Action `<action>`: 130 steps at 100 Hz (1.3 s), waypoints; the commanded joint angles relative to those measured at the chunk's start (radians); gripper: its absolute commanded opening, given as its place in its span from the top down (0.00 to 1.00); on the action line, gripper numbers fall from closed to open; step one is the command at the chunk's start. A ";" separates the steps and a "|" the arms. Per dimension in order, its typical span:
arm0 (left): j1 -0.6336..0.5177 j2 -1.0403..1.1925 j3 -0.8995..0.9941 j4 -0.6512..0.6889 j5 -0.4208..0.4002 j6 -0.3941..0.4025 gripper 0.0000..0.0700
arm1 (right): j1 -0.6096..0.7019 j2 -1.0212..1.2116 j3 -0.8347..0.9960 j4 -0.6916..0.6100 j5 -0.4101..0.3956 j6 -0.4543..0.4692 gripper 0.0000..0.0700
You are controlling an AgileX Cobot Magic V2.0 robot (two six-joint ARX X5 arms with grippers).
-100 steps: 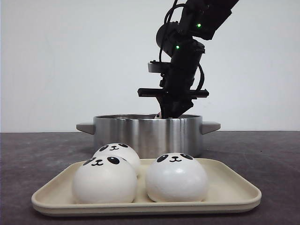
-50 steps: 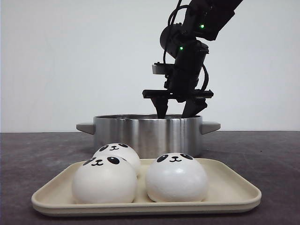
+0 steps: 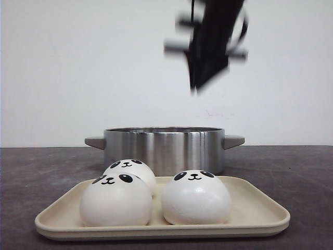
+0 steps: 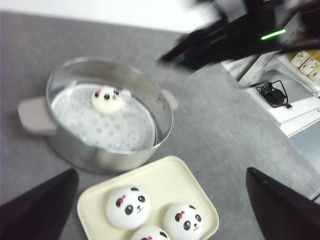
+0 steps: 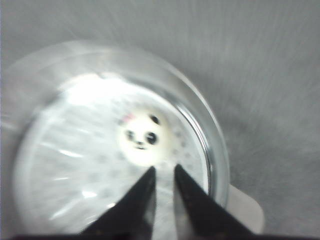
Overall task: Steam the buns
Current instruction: 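Open the right gripper and raise it out of the steamer, then lower the left gripper onto the farther panda bun on the tray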
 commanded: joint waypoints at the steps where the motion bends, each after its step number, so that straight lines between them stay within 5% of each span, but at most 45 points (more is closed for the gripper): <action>1: -0.022 0.050 0.011 0.007 -0.003 -0.055 0.00 | 0.043 -0.085 0.021 -0.040 -0.002 -0.012 0.98; 18: -0.132 0.191 0.011 -0.014 -0.015 -0.071 0.00 | 0.174 -0.364 0.021 -0.103 0.024 -0.055 0.98; 36: -0.275 0.383 0.011 -0.032 -0.161 -0.072 0.00 | 0.284 -0.562 0.021 -0.102 0.120 -0.052 0.98; 69: -0.352 0.717 0.012 0.010 -0.245 -0.019 0.00 | 0.299 -0.705 0.021 -0.193 0.272 -0.044 0.98; 103: -0.354 0.846 0.012 0.184 -0.288 -0.109 0.00 | 0.299 -0.715 0.021 -0.288 0.275 0.001 0.98; 113: -0.353 0.864 0.012 0.213 -0.301 -0.130 0.10 | 0.299 -0.715 0.021 -0.288 0.275 0.005 0.98; 130: -0.353 0.893 0.012 0.243 -0.343 -0.150 0.10 | 0.299 -0.715 0.021 -0.289 0.275 0.005 0.98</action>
